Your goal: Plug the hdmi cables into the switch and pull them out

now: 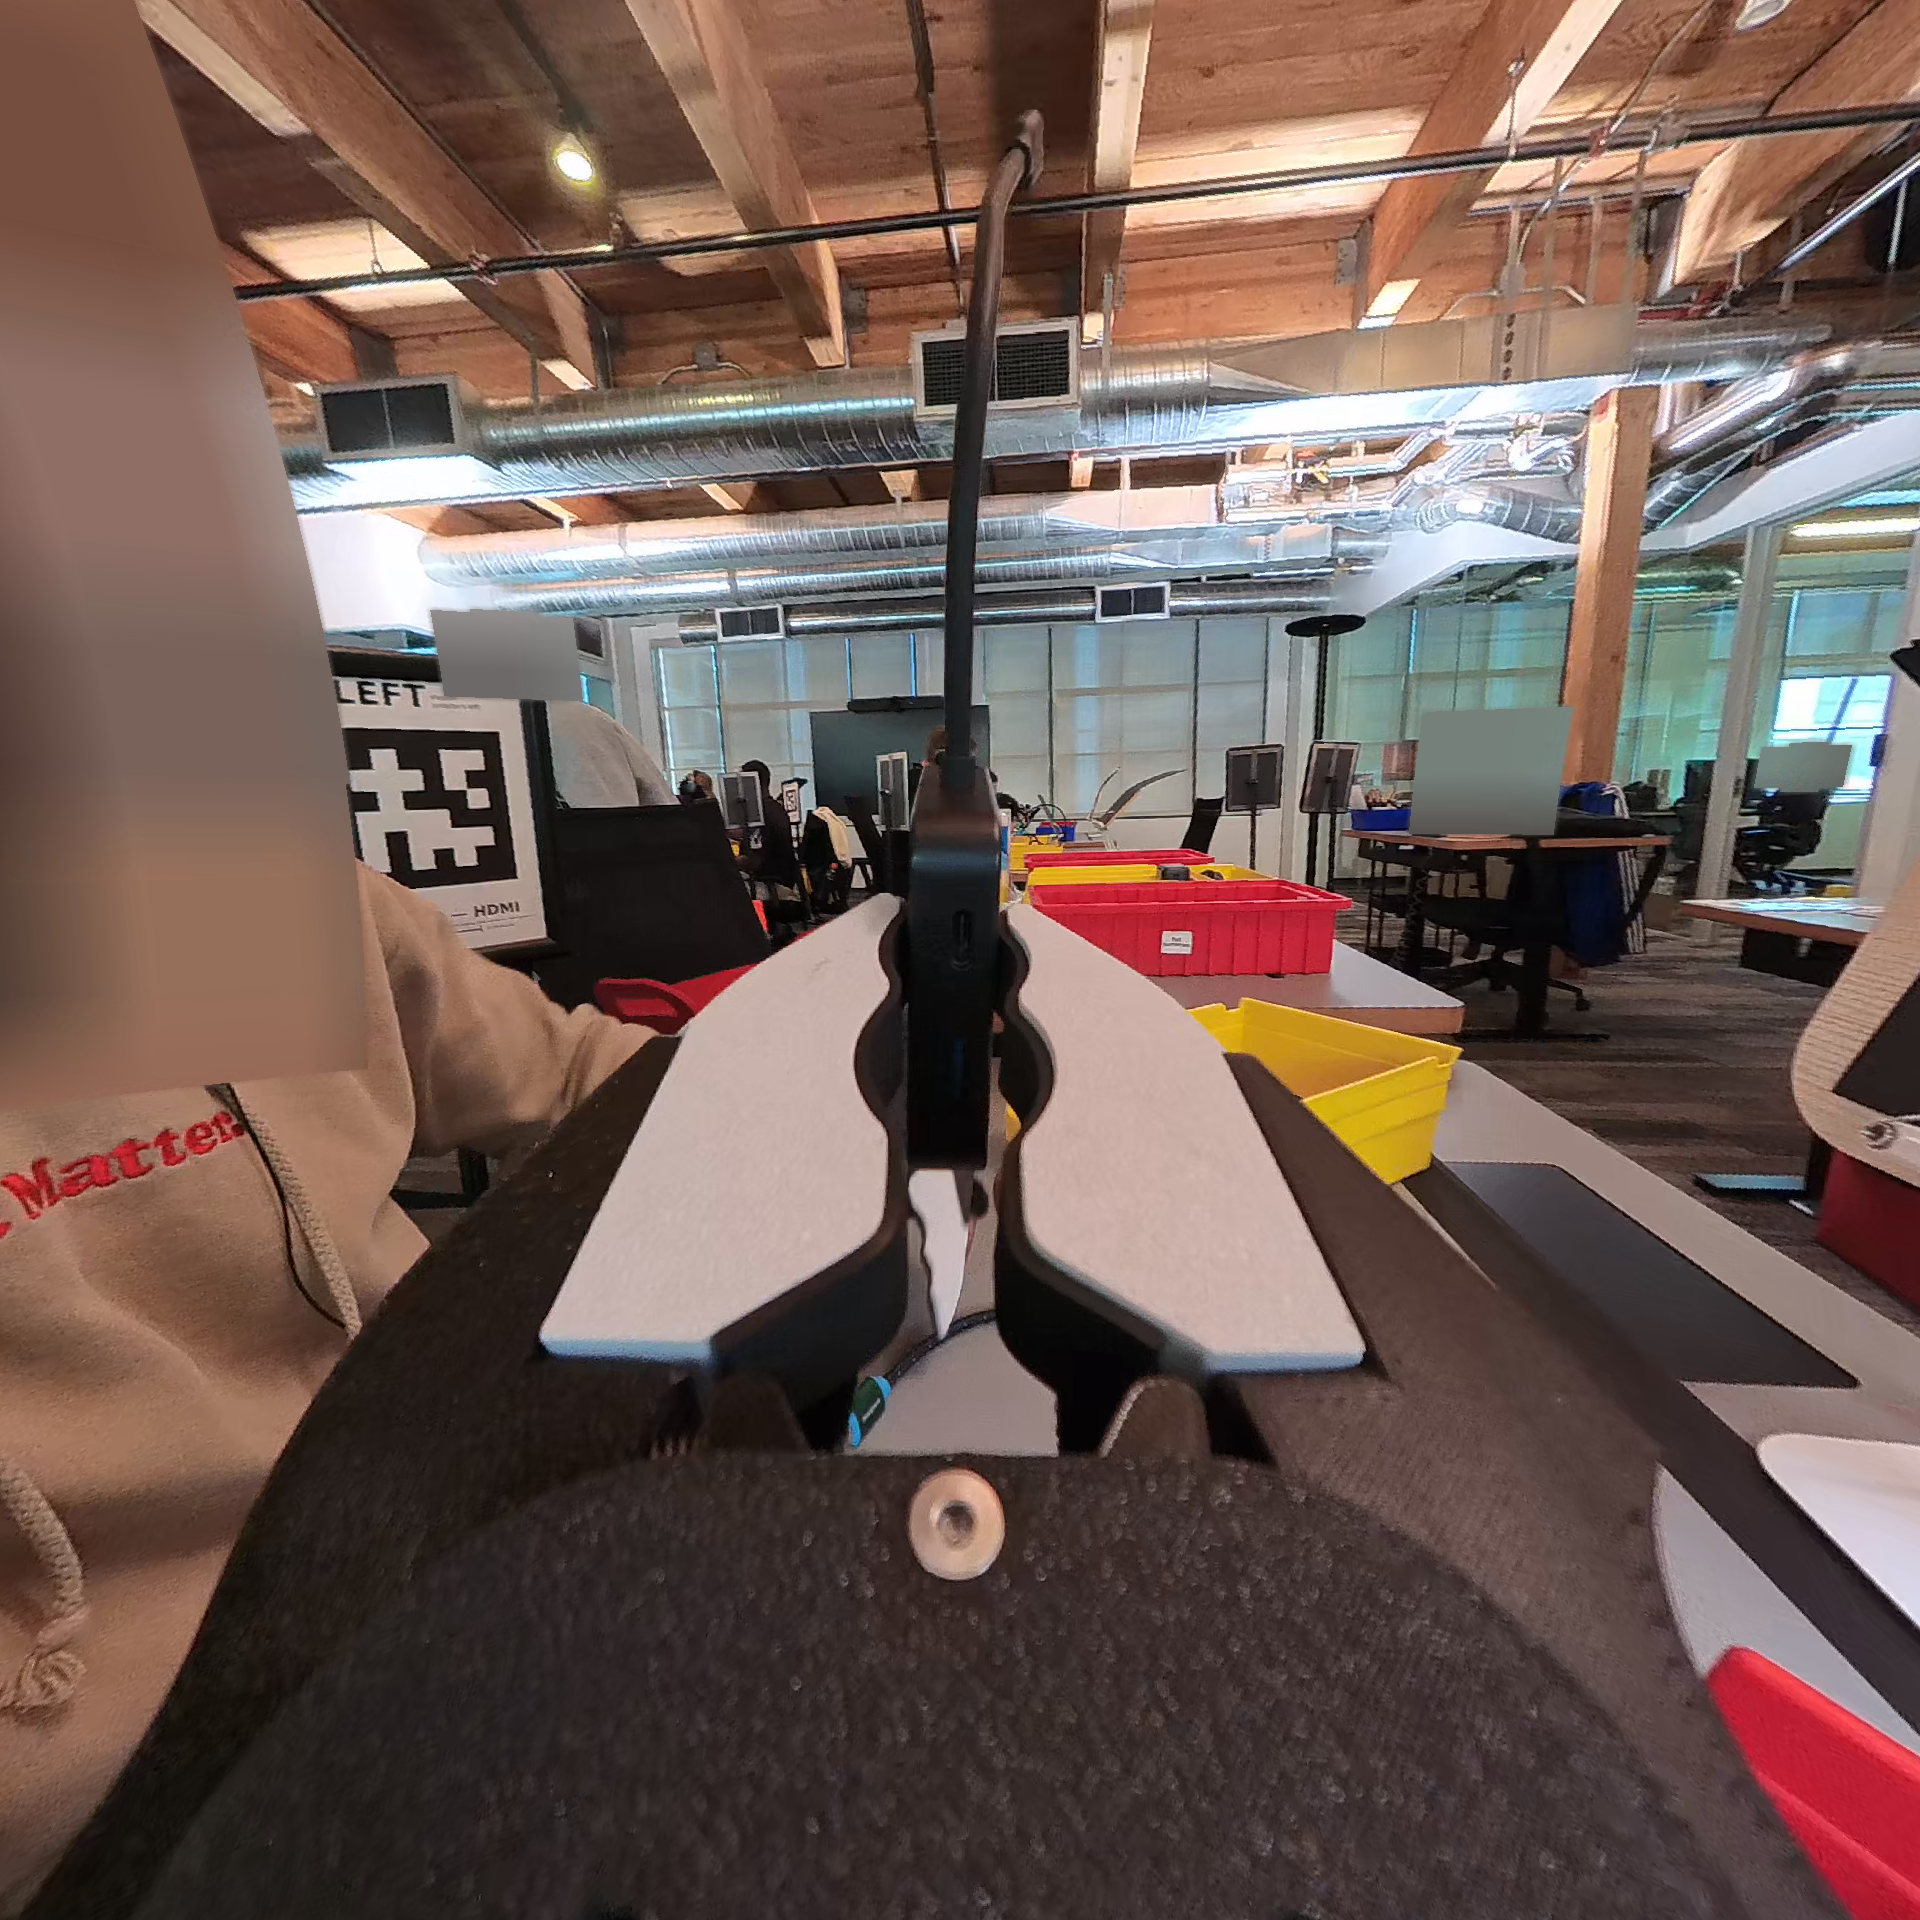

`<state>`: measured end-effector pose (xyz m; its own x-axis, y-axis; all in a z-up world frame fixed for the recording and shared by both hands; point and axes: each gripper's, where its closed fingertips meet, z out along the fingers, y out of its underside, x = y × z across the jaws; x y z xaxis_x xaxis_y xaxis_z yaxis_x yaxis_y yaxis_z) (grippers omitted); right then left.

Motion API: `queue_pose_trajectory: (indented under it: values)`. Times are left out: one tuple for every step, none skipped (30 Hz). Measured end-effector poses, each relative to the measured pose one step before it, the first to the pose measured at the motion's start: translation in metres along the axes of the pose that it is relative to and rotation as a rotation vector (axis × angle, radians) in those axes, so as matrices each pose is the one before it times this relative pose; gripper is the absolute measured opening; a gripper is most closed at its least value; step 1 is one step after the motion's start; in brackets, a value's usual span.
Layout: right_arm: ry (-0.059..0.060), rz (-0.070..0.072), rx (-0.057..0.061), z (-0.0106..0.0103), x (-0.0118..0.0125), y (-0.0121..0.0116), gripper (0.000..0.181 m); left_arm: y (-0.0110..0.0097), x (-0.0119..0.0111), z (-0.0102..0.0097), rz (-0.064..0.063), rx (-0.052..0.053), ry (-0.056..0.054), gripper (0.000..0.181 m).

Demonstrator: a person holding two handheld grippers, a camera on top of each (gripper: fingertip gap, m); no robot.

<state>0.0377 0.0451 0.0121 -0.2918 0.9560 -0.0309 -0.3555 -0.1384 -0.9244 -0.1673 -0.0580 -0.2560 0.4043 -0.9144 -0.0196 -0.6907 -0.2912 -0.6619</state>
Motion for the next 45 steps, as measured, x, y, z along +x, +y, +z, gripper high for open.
queue_pose_trajectory:
  values:
    - [-0.0029, 0.0027, 0.0017, -0.00007, -0.00027, 0.00001, 0.013, 0.00373, 0.00507, 0.00612, 0.0308, -0.0377, 0.0270, 0.036]
    - [-0.0020, 0.0021, 0.0013, -0.00015, -0.00015, -0.00006, 0.013, 0.00241, 0.00301, 0.00565, 0.0275, -0.0304, 0.0153, 0.036]
    - [-0.0013, 0.0014, 0.0005, -0.00035, -0.00006, -0.00012, 0.013, 0.00093, 0.00239, 0.00470, 0.0263, -0.0220, 0.0128, 0.036]
    - [-0.0006, 0.0009, 0.0003, -0.00052, 0.00012, -0.00005, 0.013, 0.00043, 0.00096, 0.00373, 0.0203, -0.0170, 0.0088, 0.035]
    - [-0.0009, 0.0015, 0.0009, -0.00062, 0.00012, -0.00009, 0.013, -0.00118, -0.00022, 0.00203, 0.0132, -0.0048, 0.0059, 0.034]
    - [-0.0028, 0.0027, 0.0021, -0.00070, 0.00007, -0.00011, 0.013, -0.00230, -0.00131, 0.00057, 0.0076, 0.0053, 0.0023, 0.032]
    - [-0.0047, 0.0049, 0.0035, -0.00078, -0.00017, -0.00027, 0.013, -0.00122, -0.00189, 0.00044, 0.0067, -0.0012, -0.0027, 0.029]
    - [-0.0067, 0.0065, 0.0035, -0.00073, -0.00016, 0.00006, 0.013, -0.00024, -0.00125, 0.00090, 0.0080, -0.0042, -0.0002, 0.027]
    - [-0.0085, 0.0075, 0.0037, -0.00079, -0.00036, 0.00010, 0.013, -0.00026, 0.00014, 0.00130, 0.0078, -0.0012, 0.0051, 0.024]
    - [-0.0097, 0.0090, 0.0035, -0.00073, -0.00032, 0.00045, 0.014, -0.00183, 0.00008, 0.00121, 0.0046, 0.0083, 0.0011, 0.020]
    - [-0.0116, 0.0109, 0.0032, -0.00058, -0.00043, 0.00055, 0.014, -0.00165, 0.00037, 0.00133, 0.0046, 0.0076, 0.0009, 0.017]
    - [-0.0137, 0.0123, 0.0034, -0.00058, -0.00067, 0.00060, 0.013, -0.00160, -0.00030, 0.00109, 0.0034, 0.0064, -0.0048, 0.014]
    - [-0.0138, 0.0115, 0.0036, -0.00044, -0.00076, 0.00062, 0.014, -0.00157, -0.00135, 0.00122, 0.0008, 0.0056, -0.0123, 0.014]
    - [-0.0118, 0.0100, 0.0028, -0.00017, -0.00061, 0.00066, 0.014, -0.00146, -0.00171, 0.00102, -0.0049, 0.0040, -0.0110, 0.014]
    - [-0.0095, 0.0088, 0.0015, -0.00013, -0.00037, 0.00090, 0.013, -0.00175, -0.00118, 0.00112, -0.0084, 0.0064, -0.0048, 0.014]
    - [-0.0083, 0.0083, 0.0002, 0.00009, -0.00028, 0.00099, 0.013, -0.00285, -0.00141, 0.00078, -0.0117, 0.0138, -0.0055, 0.013]
    - [-0.0075, 0.0082, -0.0016, 0.00023, -0.00026, 0.00124, 0.013, -0.00333, -0.00304, 0.00042, -0.0160, 0.0145, -0.0161, 0.013]
    - [-0.0067, 0.0075, -0.0042, 0.00035, -0.00021, 0.00151, 0.013, -0.00340, -0.00335, 0.00004, -0.0156, 0.0137, -0.0163, 0.013]
    - [-0.0061, 0.0053, -0.0042, 0.00041, -0.00036, 0.00156, 0.013, -0.00364, -0.00256, -0.00025, -0.0152, 0.0133, -0.0105, 0.013]
    - [-0.0067, 0.0052, -0.0035, 0.00066, -0.00048, 0.00135, 0.013, -0.00426, -0.00282, -0.00069, -0.0153, 0.0152, -0.0111, 0.012]
    - [-0.0072, 0.0055, -0.0034, 0.00067, -0.00048, 0.00121, 0.013, -0.00511, -0.00287, -0.00119, -0.0170, 0.0168, -0.0103, 0.012]
    - [-0.0057, 0.0042, -0.0040, 0.00066, -0.00041, 0.00121, 0.013, -0.00591, -0.00244, -0.00187, -0.0198, 0.0162, -0.0042, 0.012]
    - [-0.0042, 0.0029, -0.0040, 0.00066, -0.00012, 0.00120, 0.013, -0.00745, -0.00265, -0.00248, -0.0217, 0.0213, -0.0037, 0.012]
    - [-0.0045, 0.0030, -0.0040, 0.00054, -0.00012, 0.00113, 0.013, -0.00968, -0.00297, -0.00305, -0.0231, 0.0293, -0.0039, 0.011]
    - [-0.0057, 0.0043, -0.0027, 0.00043, -0.00030, 0.00109, 0.013, -0.01155, -0.00220, -0.00339, -0.0226, 0.0343, 0.0024, 0.011]
    - [-0.0073, 0.0050, -0.0007, 0.00033, -0.00032, 0.00080, 0.013, -0.01266, -0.00264, -0.00336, -0.0210, 0.0336, 0.0012, 0.011]
    - [-0.0118, 0.0057, 0.0025, 0.00026, -0.00109, 0.00038, 0.013, -0.01384, -0.00230, -0.00314, -0.0158, 0.0359, 0.0034, 0.010]
    - [-0.0172, 0.0067, 0.0063, 0.00018, -0.00192, -0.00015, 0.013, -0.01422, -0.00151, -0.00241, -0.0161, 0.0349, 0.0093, 0.010]
    - [-0.0198, 0.0060, 0.0093, 0.00012, -0.00244, -0.00085, 0.013, -0.01411, -0.00128, -0.00151, -0.0173, 0.0331, 0.0104, 0.010]
    - [-0.0162, 0.0041, 0.0093, 0.00013, -0.00213, -0.00103, 0.013, -0.01383, -0.00099, -0.00079, -0.0148, 0.0328, 0.0112, 0.010]
    - [-0.0088, 0.0015, 0.0071, -0.00003, -0.00135, -0.00105, 0.013, -0.01352, 0.00002, -0.00021, -0.0086, 0.0328, 0.0166, 0.010]
    - [-0.0038, 0.0000, 0.0027, -0.00007, -0.00073, -0.00056, 0.013, -0.01318, 0.00095, 0.00024, -0.0086, 0.0331, 0.0219, 0.010]
    - [-0.0006, -0.0013, -0.0018, -0.00017, -0.00041, -0.00018, 0.013, -0.01227, 0.00139, 0.00069, -0.0144, 0.0277, 0.0262, 0.010]
    - [0.0036, -0.0026, -0.0032, -0.00047, 0.00020, -0.00010, 0.013, -0.01095, 0.00251, 0.00105, -0.0182, 0.0209, 0.0334, 0.010]
    - [0.0053, -0.0034, -0.0013, -0.00073, 0.00035, -0.00042, 0.013, -0.00929, 0.00500, 0.00129, -0.0185, 0.0124, 0.0498, 0.010]
    - [0.0025, -0.0034, 0.0023, -0.00100, -0.00018, -0.00123, 0.013, -0.00863, 0.00651, 0.00101, -0.0127, 0.0139, 0.0540, 0.010]
    - [0.0004, -0.0032, 0.0050, -0.00130, -0.00085, -0.00190, 0.013, -0.00824, 0.00671, 0.00062, -0.0060, 0.0200, 0.0475, 0.010]
    - [0.0019, -0.0056, 0.0057, -0.00161, -0.00097, -0.00247, 0.013, -0.00557, 0.00854, 0.00048, -0.0060, 0.0108, 0.0555, 0.010]
    - [0.0042, -0.0082, 0.0050, -0.00197, -0.00105, -0.00285, 0.013, -0.00225, 0.01046, 0.00074, -0.0083, -0.0025, 0.0655, 0.010]
    - [0.0055, -0.0087, 0.0044, -0.00236, -0.00109, -0.00305, 0.013, -0.00101, 0.00929, 0.00072, -0.0046, 0.0015, 0.0533, 0.010]
    - [0.0060, -0.0097, 0.0057, -0.00270, -0.00109, -0.00346, 0.013, -0.00004, 0.00741, 0.00048, -0.0039, 0.0087, 0.0407, 0.010]
    - [0.0065, -0.0092, 0.0066, -0.00260, -0.00096, -0.00350, 0.013, 0.00160, 0.00504, -0.00021, -0.0151, 0.0104, 0.0331, 0.010]
    - [0.0083, -0.0076, 0.0054, -0.00260, -0.00040, -0.00302, 0.013, 0.00295, -0.00019, -0.00155, -0.0302, 0.0133, 0.0142, 0.010]
    - [0.0078, -0.0073, 0.0045, -0.00230, -0.00022, -0.00242, 0.013, 0.00321, -0.00520, -0.00384, -0.0427, 0.0238, 0.0021, 0.010]
    - [0.0058, -0.0056, 0.0054, -0.00198, -0.00022, -0.00221, 0.013, 0.00283, -0.01059, -0.00661, -0.0626, 0.0352, -0.0045, 0.011]
